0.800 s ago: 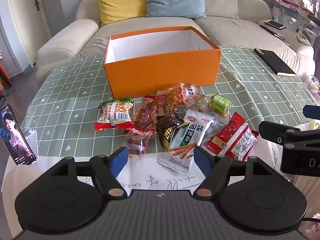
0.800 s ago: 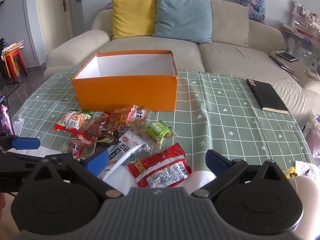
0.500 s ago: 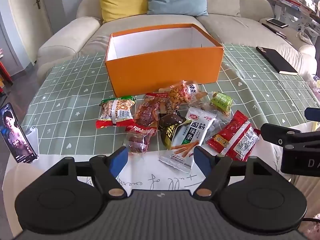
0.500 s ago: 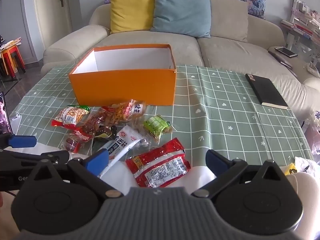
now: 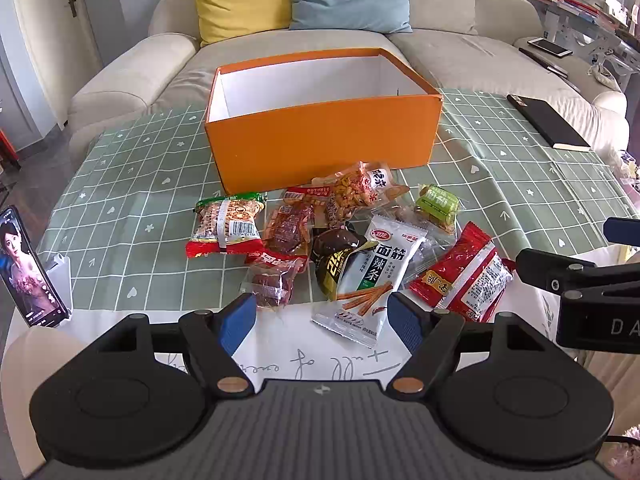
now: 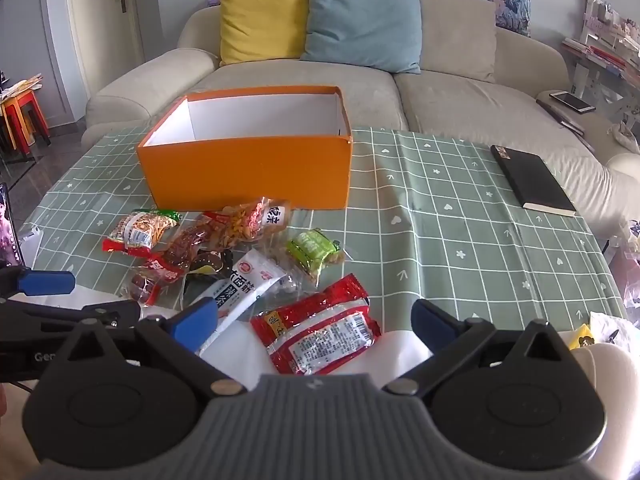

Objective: Organize snacks

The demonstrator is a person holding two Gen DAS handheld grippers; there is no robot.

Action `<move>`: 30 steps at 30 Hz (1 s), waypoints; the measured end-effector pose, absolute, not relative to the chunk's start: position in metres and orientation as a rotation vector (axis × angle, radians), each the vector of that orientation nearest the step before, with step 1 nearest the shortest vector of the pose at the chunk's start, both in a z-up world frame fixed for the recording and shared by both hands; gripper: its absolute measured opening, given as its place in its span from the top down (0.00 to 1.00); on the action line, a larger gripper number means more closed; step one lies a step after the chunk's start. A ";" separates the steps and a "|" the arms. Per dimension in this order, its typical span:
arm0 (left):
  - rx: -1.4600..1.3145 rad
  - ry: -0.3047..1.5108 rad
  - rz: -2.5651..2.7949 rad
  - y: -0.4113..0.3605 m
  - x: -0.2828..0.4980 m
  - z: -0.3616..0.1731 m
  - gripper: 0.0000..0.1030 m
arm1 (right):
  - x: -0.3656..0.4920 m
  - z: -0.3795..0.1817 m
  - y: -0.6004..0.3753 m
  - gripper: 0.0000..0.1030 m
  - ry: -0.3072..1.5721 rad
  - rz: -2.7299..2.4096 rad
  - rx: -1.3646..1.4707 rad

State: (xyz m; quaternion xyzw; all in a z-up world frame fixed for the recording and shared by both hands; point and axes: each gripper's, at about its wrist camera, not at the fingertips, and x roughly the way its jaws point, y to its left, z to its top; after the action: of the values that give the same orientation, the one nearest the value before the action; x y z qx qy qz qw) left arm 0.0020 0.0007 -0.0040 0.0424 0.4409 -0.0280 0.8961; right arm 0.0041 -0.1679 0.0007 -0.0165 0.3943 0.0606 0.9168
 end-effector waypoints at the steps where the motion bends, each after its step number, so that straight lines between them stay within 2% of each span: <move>1: 0.087 0.914 -0.058 0.001 0.002 -0.004 0.15 | 0.004 0.001 -0.168 0.03 0.812 0.124 -0.034; 30: 0.084 0.920 -0.055 0.001 0.002 -0.005 0.15 | 0.005 -0.002 -0.167 0.03 0.822 0.121 -0.030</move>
State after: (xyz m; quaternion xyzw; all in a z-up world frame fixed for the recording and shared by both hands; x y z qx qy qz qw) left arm 0.0021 0.0008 -0.0050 0.0405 0.4438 -0.0264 0.8948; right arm 0.0047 -0.1670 -0.0023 -0.0145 0.3994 0.0590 0.9148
